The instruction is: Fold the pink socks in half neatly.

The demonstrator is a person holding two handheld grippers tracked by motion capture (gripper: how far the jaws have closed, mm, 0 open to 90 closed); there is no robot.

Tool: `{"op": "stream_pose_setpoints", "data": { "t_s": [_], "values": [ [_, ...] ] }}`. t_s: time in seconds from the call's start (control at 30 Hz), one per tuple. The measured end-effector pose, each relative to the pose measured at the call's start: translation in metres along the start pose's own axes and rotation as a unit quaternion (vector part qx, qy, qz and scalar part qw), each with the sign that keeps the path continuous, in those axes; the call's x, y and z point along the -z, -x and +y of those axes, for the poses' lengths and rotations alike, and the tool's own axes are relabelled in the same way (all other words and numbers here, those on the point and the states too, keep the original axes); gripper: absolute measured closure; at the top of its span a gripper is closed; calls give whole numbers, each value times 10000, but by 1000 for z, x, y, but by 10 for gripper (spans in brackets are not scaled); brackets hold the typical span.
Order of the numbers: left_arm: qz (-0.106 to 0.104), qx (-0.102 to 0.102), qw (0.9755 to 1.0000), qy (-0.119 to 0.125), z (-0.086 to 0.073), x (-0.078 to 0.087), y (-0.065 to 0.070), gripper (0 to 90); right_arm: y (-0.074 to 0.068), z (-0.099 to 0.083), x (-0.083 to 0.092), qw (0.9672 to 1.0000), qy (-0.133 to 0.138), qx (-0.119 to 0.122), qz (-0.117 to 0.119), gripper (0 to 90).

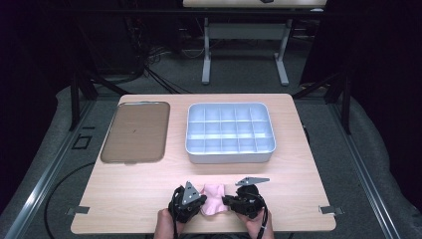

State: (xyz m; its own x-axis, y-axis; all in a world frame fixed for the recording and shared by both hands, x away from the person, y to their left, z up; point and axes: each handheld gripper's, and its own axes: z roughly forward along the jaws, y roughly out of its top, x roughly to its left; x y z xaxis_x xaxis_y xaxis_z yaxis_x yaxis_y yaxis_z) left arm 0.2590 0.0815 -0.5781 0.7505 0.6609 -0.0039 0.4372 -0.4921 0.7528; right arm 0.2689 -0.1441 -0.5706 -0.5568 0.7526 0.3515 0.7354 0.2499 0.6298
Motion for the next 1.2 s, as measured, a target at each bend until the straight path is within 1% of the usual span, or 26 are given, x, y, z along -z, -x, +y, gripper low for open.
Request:
{"op": "stream_pose_setpoints", "data": {
  "t_s": [0.13,0.2,0.27,0.33,0.37,0.4,0.47,0.5,0.53,0.7,0.77,0.83,0.87,0.93,0.97,1.0,1.07,1.13,1.17,1.2],
  "values": [
    [29,-5,10000,-55,2,0,1,883,-8,4,7,9999,82,131,7,848],
    [15,20,10000,-67,3,0,0,882,-11,6,8,9997,73,224,-60,847],
    [-3,47,10000,-57,3,0,-1,882,-12,8,7,9996,51,247,-108,846],
    [-22,66,10000,-53,3,0,-1,882,-11,8,8,9996,-1,262,-86,846],
    [-22,67,10000,-55,3,0,-1,883,-12,8,8,9996,61,265,-74,846],
    [-24,56,10000,-62,3,0,-1,883,-13,9,9,9995,77,295,-58,846],
    [-18,103,9999,-73,3,-1,-1,883,-17,9,10,9993,119,350,-27,846],
    [-19,100,9999,-78,3,-1,-1,883,-19,10,11,9990,101,423,-38,846],
    [-15,104,9999,-76,3,-1,-1,883,-21,11,12,9990,127,424,-29,846],
    [-13,147,9999,-79,4,-1,-1,883,-29,17,11,9984,110,554,20,844],
    [-22,161,9998,-81,4,-1,-1,882,-31,19,10,9981,98,606,-3,843],
    [-17,141,9999,-77,4,-1,-3,881,-30,20,9,9981,83,612,-64,844],
    [-39,186,9998,-63,3,-1,-3,880,-28,19,9,9981,61,603,-87,844],
    [-34,185,9998,-51,4,0,-4,876,-23,18,9,9984,7,530,-184,844],
    [-64,218,9997,-42,4,1,-5,872,-21,17,9,9986,-7,494,-188,843],
    [-70,194,9998,-37,4,1,-5,866,-19,16,8,9987,-8,475,-205,843],
    [-97,208,9997,16,6,3,-5,852,-17,14,7,9988,-25,428,-241,844],
    [-212,194,9995,127,9,5,-4,832,-15,14,7,9988,-55,399,-263,843],
    [-206,161,9995,154,11,5,-3,828,-15,13,6,9989,-20,395,-262,844],
    [-321,126,9993,153,12,4,-3,820,-14,13,6,9988,-5,398,-276,844]
  ]
}}
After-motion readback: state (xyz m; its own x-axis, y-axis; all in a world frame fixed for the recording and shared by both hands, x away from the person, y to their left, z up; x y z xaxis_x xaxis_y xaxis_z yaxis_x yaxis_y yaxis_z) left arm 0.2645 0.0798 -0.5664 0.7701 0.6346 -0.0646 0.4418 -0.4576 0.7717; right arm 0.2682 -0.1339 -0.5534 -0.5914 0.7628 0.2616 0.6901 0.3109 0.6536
